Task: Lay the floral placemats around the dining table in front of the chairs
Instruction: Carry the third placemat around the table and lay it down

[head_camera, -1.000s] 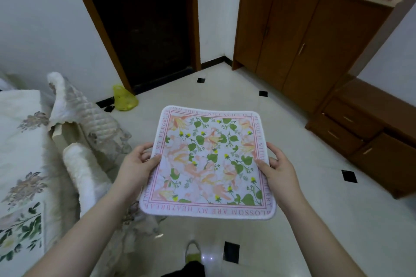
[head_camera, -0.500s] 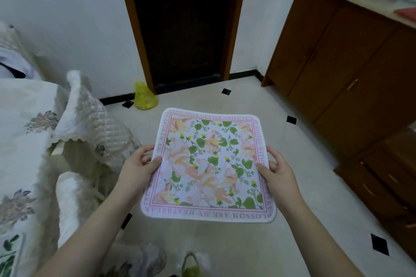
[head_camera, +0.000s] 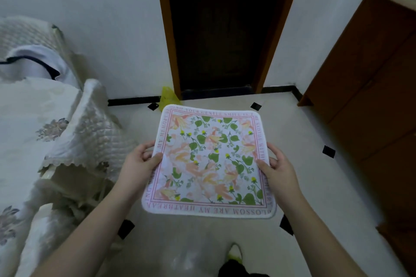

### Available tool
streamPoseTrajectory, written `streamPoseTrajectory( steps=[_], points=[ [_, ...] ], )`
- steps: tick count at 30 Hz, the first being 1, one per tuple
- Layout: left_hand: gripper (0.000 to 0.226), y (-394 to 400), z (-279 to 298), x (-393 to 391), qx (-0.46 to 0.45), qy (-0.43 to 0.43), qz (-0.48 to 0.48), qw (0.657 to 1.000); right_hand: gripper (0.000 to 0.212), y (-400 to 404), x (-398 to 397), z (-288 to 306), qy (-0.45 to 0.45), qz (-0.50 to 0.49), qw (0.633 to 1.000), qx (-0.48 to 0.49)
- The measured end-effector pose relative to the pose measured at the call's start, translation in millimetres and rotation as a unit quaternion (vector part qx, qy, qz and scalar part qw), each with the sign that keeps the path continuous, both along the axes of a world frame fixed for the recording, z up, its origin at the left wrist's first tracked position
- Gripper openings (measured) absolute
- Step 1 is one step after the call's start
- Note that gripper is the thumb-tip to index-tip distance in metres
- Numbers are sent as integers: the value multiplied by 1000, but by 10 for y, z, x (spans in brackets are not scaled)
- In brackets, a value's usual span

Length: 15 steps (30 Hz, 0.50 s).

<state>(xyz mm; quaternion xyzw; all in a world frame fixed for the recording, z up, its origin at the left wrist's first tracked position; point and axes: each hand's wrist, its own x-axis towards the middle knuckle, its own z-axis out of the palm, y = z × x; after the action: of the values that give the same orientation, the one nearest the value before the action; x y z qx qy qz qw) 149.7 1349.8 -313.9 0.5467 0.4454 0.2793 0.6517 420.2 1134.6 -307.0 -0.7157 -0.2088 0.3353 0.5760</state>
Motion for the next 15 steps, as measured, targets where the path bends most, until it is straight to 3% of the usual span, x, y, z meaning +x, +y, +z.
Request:
streamPoseTrajectory(
  steps=[8,15],
  points=[
    [28,284,197,494,37,13,83,996,49,806,913,211,0,103,995,8],
    [33,645,288,462,33,10,173,984,46,1707,1063,274,14,176,984,13]
  ],
)
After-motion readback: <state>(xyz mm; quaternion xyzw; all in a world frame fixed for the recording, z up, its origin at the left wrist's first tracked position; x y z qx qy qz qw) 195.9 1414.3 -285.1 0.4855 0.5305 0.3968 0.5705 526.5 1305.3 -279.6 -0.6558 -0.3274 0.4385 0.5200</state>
